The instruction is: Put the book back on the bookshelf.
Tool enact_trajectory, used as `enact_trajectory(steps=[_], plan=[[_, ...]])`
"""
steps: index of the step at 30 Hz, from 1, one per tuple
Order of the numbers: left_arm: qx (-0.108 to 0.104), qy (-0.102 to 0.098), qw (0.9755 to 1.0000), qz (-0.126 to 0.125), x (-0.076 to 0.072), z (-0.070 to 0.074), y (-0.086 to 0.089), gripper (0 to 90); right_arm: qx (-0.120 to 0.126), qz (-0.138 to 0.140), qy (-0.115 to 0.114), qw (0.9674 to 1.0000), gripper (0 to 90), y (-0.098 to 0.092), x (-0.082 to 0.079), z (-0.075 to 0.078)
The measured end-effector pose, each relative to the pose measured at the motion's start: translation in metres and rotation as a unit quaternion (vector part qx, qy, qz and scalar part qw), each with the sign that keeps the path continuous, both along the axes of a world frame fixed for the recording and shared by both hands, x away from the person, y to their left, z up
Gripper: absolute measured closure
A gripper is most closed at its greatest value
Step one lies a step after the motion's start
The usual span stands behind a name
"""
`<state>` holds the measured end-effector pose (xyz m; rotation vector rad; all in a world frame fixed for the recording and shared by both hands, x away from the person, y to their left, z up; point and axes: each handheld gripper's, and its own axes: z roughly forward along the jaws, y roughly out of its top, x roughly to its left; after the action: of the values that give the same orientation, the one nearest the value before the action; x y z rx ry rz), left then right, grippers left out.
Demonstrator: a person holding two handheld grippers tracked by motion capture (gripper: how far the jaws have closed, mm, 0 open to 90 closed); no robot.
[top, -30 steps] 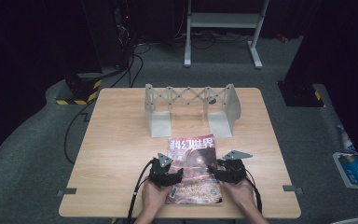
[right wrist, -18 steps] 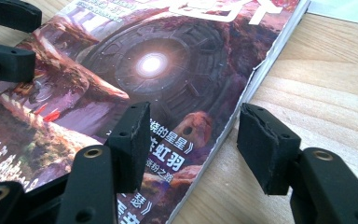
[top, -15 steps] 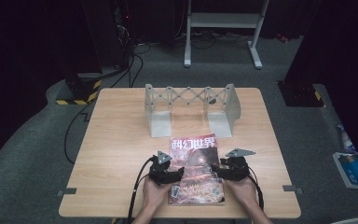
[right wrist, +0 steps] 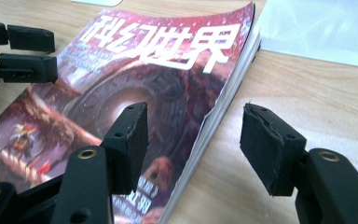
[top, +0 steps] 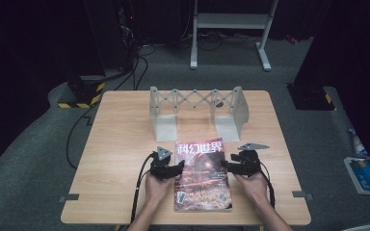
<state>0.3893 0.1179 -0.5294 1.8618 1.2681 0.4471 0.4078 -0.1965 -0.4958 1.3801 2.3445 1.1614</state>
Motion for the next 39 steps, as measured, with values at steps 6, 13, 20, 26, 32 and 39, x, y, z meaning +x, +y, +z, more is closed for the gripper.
enact_trajectory(steps=[6, 13, 20, 26, 32, 39], plan=[[-0.007, -0.007, 0.9999, 0.014, 0.004, -0.002, 0.003, 34.7, -0.013, 0.000, 0.007, 0.9999, 40.9, 0.008, 0.010, 0.004], [-0.007, -0.007, 0.9999, 0.006, 0.015, -0.002, -0.003, 33.3, -0.039, -0.013, 0.020, 0.9990, 40.7, 0.018, 0.028, 0.007], [-0.001, -0.010, 0.9999, 0.004, 0.017, -0.002, -0.006, 33.3, -0.048, -0.025, 0.034, 0.9980, 40.1, 0.021, 0.040, 0.004], [0.011, -0.016, 0.9998, -0.004, 0.015, -0.003, -0.009, 34.4, -0.052, -0.031, 0.042, 0.9973, 38.4, 0.027, 0.052, 0.002], [0.012, -0.018, 0.9997, -0.007, 0.014, -0.003, -0.009, 35.6, -0.063, -0.031, 0.061, 0.9957, 34.8, 0.036, 0.063, -0.004], [0.010, -0.018, 0.9997, -0.012, 0.014, -0.003, -0.010, 37.4, -0.055, -0.040, 0.076, 0.9948, 31.3, 0.038, 0.068, -0.008]])
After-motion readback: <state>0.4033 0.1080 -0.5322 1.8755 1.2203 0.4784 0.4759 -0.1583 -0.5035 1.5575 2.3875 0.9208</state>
